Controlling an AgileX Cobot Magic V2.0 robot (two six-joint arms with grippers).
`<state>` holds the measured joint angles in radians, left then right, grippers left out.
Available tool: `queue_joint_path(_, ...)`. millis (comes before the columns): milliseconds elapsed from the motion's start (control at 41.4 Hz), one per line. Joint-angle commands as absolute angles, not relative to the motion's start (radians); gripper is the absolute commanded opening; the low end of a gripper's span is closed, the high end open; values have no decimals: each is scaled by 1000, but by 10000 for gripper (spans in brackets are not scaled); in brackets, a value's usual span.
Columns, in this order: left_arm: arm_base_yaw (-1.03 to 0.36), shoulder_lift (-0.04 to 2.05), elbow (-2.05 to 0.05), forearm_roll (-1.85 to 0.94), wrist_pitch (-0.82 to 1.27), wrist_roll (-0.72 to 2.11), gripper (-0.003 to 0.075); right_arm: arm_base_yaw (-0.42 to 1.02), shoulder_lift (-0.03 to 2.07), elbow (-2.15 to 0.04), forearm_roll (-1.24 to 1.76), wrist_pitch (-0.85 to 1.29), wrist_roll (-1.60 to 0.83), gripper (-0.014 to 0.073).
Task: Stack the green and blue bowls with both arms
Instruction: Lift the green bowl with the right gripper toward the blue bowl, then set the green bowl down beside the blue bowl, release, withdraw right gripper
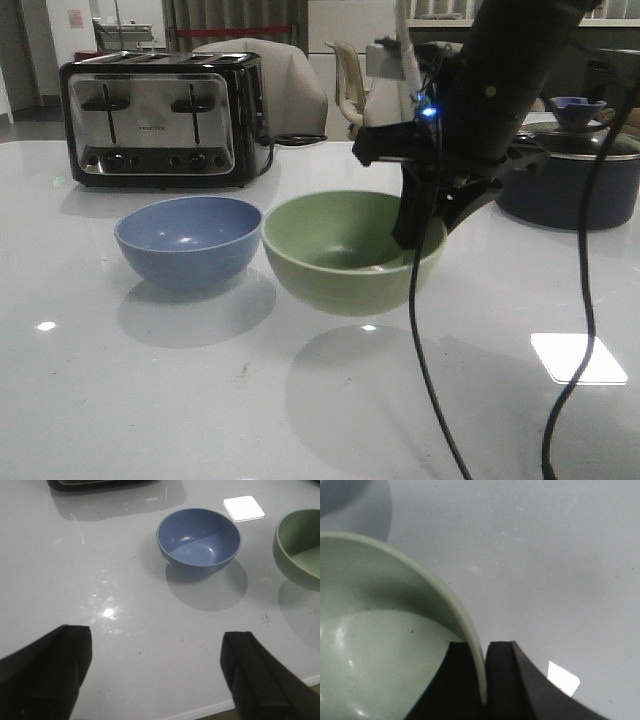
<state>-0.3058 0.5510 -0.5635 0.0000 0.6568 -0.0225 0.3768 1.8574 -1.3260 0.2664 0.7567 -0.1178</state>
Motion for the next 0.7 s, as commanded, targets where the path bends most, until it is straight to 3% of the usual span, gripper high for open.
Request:
queue_joint_path(0,-315,560,-595,0,577,-23,584,376,1838,-1358,301,715,-129,45)
queue_joint_path(193,-315,560,-595,0,577,-23,584,376,1861,-1358,301,722,-129,71)
queue_joint_path(483,-315,560,-595,0,577,-23,584,376,1861,-1358,301,747,-129,334)
queue_joint_path(677,-315,560,-595,0,577,-23,584,376,1861,-1358,301,752,-129,353)
